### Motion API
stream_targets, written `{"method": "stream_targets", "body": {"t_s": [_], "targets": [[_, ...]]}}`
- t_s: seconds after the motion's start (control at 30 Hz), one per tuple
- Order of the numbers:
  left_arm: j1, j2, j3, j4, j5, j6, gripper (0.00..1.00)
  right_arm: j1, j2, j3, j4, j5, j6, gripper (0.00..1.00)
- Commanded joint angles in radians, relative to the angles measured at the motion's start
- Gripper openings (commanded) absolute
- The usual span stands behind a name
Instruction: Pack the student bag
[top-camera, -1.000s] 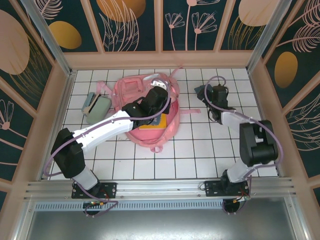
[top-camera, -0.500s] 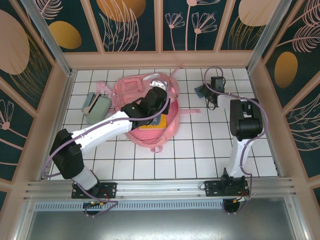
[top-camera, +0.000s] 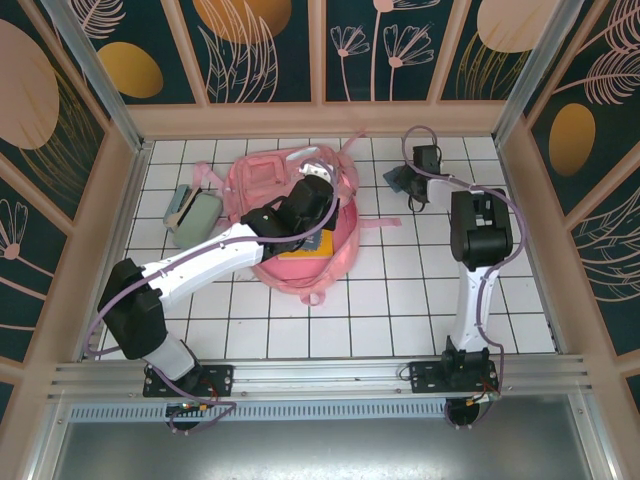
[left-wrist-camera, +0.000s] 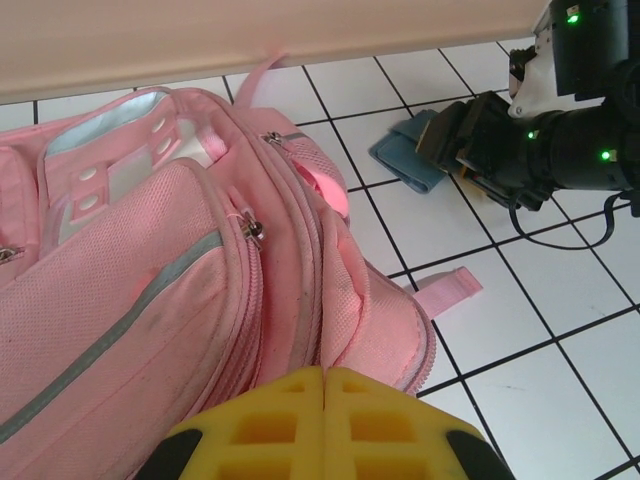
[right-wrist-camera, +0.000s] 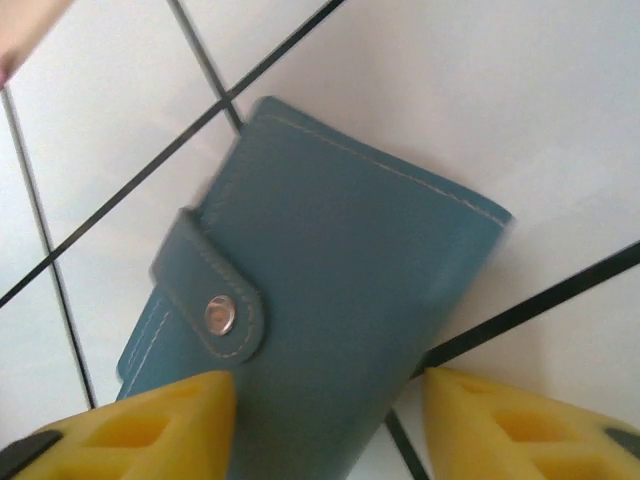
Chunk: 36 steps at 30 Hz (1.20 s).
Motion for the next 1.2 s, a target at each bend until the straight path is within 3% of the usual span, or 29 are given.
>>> {"method": "stream_targets", "body": {"t_s": [0.0, 0.2, 0.37, 0.7, 1.17], "targets": [[0.006, -0.048, -0.009, 0.035, -0.034, 0.009, 0.00, 0.012, 0.052, 0.030, -0.043, -0.035, -0.013, 0.32], [0.007, -0.048, -0.011, 0.036, -0.034, 0.012, 0.00, 0.002, -0.005, -0.025, 0.009, -0.059, 0.006, 0.01], [0.008, -0.045, -0.001, 0.036, -0.039, 0.018, 0.00, -0.003, -0.126, -0.140, 0.101, -0.087, 0.025, 0.00], [0.008, -0.001, 0.086, 0.003, -0.070, 0.055, 0.00, -0.003, -0.531, -0.537, 0.336, -0.262, 0.107, 0.00], [0.009, 0.160, 0.377, -0.069, -0.087, 0.132, 0.00, 0.118, -1.117, -0.970, 0.349, -0.411, 0.157, 0.00]]}}
